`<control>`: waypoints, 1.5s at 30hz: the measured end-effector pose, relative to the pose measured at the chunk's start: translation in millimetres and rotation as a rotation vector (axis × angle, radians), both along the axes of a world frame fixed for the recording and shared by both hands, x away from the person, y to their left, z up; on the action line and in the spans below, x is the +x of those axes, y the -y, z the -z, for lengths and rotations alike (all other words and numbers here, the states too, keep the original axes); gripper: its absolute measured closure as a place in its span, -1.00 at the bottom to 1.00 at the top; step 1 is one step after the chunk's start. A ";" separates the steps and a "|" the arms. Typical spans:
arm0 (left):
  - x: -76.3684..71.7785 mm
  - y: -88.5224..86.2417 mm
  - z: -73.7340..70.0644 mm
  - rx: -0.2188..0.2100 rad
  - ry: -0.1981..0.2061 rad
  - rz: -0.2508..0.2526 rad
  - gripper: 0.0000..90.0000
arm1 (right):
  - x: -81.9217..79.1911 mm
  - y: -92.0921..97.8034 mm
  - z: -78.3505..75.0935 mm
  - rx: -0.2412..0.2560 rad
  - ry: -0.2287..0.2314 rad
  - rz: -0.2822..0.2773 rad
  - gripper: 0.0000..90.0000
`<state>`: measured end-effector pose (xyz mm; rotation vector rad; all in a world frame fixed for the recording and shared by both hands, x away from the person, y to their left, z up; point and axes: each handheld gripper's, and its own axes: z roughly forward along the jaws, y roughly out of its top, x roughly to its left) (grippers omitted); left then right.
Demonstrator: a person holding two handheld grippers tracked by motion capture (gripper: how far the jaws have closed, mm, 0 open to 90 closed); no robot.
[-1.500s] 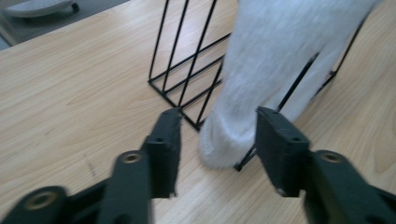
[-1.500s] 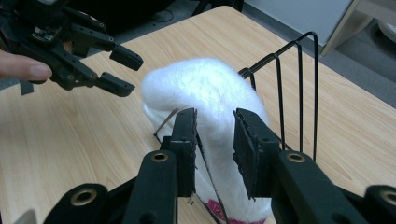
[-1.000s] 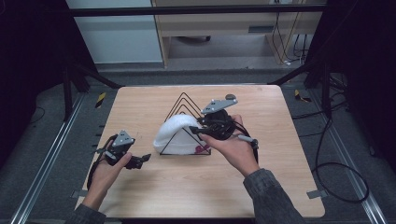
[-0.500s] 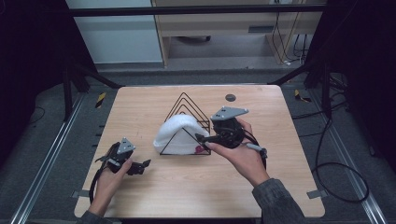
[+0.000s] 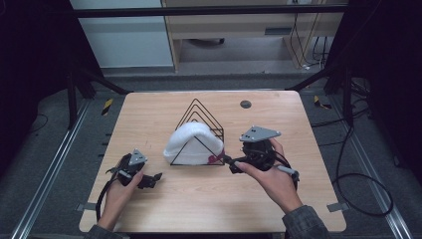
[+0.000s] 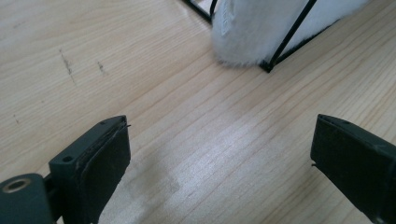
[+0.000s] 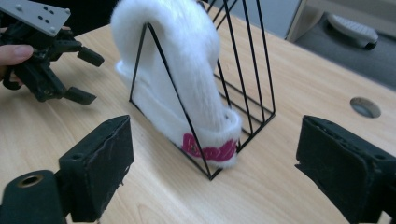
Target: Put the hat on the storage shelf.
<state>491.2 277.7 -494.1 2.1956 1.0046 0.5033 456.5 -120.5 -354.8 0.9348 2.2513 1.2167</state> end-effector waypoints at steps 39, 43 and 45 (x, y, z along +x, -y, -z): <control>4.7 -6.1 14.1 -0.038 -0.028 0.033 -1.00 | -19.3 110.7 85.1 -0.047 -0.094 0.247 -0.74; 4.7 -6.1 14.1 -0.037 -0.028 0.032 -1.00 | -16.8 115.1 90.1 -0.043 -0.113 0.257 -0.75; 4.6 -6.1 14.1 -0.037 -0.028 0.032 -1.00 | -15.3 116.1 94.5 -0.050 -0.120 0.262 -0.75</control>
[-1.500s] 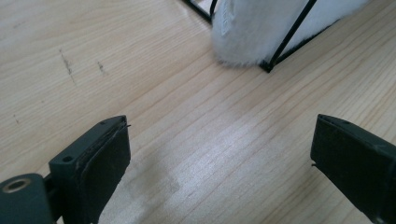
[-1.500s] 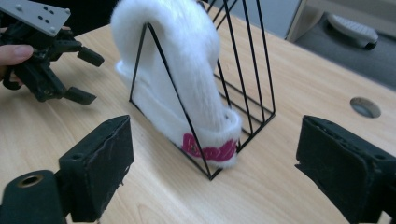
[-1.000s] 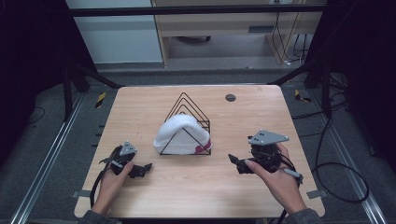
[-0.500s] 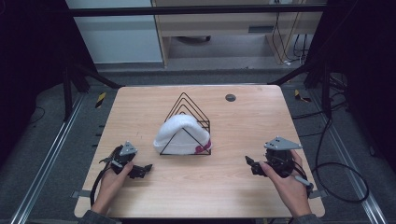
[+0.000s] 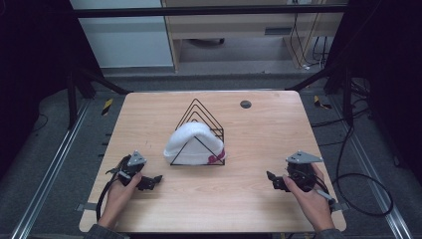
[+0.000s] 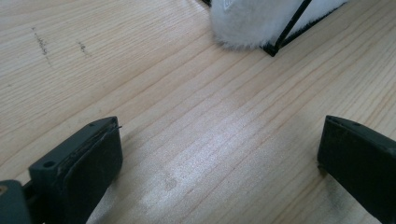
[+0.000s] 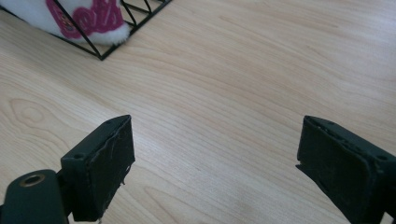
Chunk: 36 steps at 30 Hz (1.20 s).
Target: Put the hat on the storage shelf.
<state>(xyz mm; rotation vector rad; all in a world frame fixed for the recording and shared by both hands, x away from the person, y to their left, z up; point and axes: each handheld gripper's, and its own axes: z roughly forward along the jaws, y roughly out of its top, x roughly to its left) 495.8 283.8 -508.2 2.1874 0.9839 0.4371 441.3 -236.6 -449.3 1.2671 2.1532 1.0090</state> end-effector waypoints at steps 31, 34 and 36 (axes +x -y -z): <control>0.0 0.0 0.0 0.001 0.000 0.000 -1.00 | 35.2 -28.0 30.5 0.006 -0.058 0.012 -0.71; 0.0 0.0 0.0 0.000 0.000 0.000 -1.00 | 36.0 -31.8 33.5 0.003 -0.064 0.006 -0.71; -0.1 0.0 0.0 0.000 0.000 0.000 -1.00 | 38.0 -36.9 37.4 0.006 -0.073 0.006 -0.71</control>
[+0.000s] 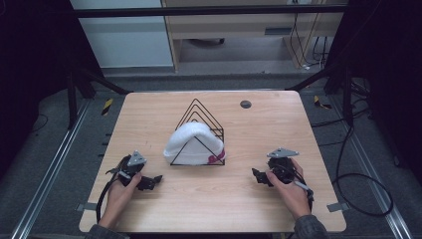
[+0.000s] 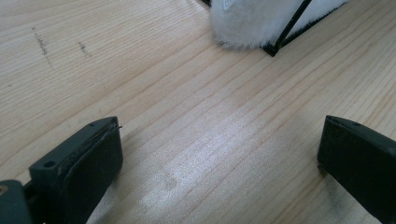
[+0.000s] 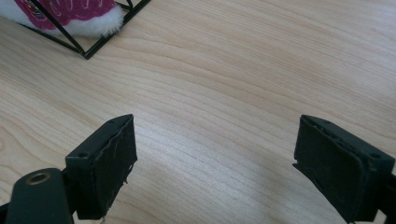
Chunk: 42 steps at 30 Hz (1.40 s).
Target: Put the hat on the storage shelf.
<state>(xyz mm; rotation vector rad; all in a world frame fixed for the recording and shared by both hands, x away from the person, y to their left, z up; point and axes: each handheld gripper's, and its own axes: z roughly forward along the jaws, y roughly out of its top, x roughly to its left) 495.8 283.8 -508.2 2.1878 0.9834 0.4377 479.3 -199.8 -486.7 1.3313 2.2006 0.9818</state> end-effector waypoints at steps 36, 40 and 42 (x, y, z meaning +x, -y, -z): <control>-0.1 0.1 0.0 0.000 -0.001 0.005 -1.00 | 25.9 -21.5 24.4 -0.019 0.028 0.114 -0.72; -0.2 0.1 0.0 0.001 -0.001 0.008 -1.00 | 23.3 -21.8 24.4 -0.017 0.026 0.118 -0.72; -0.4 0.0 0.0 0.001 -0.001 0.010 -1.00 | 19.8 -22.8 24.6 -0.015 0.028 0.127 -0.72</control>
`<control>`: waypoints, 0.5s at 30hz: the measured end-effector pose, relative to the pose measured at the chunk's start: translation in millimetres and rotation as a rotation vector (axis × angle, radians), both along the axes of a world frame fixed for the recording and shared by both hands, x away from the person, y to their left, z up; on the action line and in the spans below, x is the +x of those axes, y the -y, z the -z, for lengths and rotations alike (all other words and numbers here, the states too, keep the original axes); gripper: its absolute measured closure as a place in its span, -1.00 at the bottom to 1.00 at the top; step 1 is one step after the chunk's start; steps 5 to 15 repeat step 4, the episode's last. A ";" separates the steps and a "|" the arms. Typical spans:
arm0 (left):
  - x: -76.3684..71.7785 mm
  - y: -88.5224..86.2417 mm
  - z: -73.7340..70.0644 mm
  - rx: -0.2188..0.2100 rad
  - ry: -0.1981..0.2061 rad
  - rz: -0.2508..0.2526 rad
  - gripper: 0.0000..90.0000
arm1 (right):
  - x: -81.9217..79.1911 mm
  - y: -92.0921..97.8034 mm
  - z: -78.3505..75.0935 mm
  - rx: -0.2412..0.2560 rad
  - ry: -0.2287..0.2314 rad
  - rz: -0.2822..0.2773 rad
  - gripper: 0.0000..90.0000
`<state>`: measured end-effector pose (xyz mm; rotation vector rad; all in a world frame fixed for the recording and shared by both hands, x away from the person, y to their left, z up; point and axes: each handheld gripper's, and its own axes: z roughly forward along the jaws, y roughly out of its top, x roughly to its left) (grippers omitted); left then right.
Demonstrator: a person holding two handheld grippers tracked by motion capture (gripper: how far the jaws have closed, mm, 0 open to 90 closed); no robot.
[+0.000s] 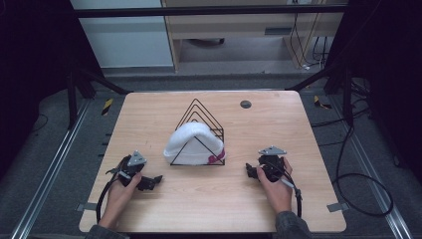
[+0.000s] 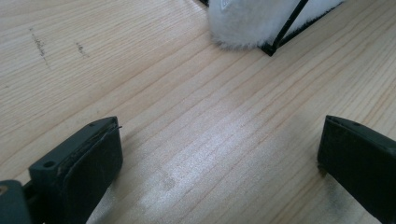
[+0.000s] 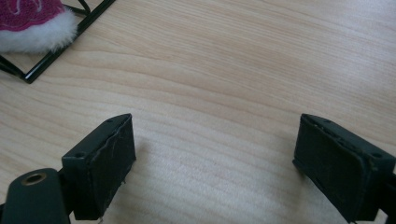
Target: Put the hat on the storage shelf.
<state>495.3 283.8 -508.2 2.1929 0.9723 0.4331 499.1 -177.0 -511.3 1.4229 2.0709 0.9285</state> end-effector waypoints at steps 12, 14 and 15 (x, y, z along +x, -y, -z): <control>-0.9 -0.2 0.0 0.000 -0.001 0.004 -1.00 | -4.2 -2.2 0.2 -0.005 0.002 0.030 -0.72; -0.9 -0.2 0.0 0.000 -0.001 0.004 -1.00 | -4.2 -2.2 0.2 -0.005 0.002 0.030 -0.72; -0.9 -0.2 0.0 0.000 -0.001 0.004 -1.00 | -4.2 -2.2 0.2 -0.005 0.002 0.030 -0.72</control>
